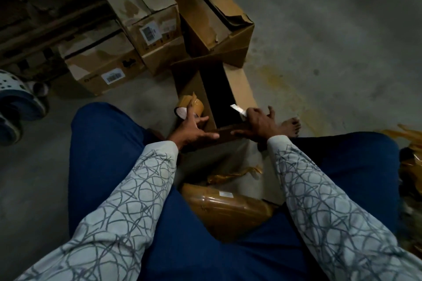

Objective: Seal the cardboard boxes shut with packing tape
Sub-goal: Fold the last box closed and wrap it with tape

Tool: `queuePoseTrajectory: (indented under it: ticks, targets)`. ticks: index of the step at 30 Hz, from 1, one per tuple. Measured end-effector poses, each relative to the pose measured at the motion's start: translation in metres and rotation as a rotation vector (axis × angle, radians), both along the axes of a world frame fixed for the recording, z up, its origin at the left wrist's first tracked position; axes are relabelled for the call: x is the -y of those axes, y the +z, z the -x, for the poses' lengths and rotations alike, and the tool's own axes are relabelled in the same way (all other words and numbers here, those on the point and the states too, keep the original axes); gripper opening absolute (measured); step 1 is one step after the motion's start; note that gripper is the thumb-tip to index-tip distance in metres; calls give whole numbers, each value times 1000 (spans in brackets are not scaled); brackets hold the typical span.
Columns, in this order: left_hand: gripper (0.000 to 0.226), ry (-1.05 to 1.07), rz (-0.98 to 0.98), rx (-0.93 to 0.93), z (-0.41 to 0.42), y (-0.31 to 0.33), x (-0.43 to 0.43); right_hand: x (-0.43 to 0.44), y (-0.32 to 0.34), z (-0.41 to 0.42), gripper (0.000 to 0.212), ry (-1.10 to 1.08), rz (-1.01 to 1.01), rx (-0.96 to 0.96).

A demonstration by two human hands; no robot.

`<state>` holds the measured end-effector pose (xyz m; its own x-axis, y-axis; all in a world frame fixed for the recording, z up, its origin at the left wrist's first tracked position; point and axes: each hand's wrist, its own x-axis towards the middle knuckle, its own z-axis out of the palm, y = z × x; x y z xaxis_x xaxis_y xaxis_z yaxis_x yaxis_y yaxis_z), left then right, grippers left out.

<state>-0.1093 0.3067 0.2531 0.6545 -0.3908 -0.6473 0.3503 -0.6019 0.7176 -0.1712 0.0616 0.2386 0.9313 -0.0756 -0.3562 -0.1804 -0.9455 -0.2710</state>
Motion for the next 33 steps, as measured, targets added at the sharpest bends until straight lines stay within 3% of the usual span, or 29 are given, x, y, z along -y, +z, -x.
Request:
queuePoseTrajectory:
  ticks: [3,7,11,15,28,31,33]
  targets:
    - [135,-104,-108,25,-4,-11,6,-4,-16,-8,48,6,-42,10]
    - [126,24,-149,90,-20,-16,16,1,-24,-28,51,-33,-82,60]
    - [130,149,-155,116,-33,-18,27,2,-21,-53,66,-59,-91,-14]
    - [132,200,-188,122,-42,-25,31,4,-22,-70,54,-29,-73,-69]
    - [146,207,-280,218,-54,-57,29,0,-44,-86,63,-43,-89,-106]
    - [142,260,-372,342,-40,-71,28,-6,-61,-72,65,-143,0,20]
    - [140,327,-429,392,-35,-79,28,-15,-74,-63,85,-252,12,74]
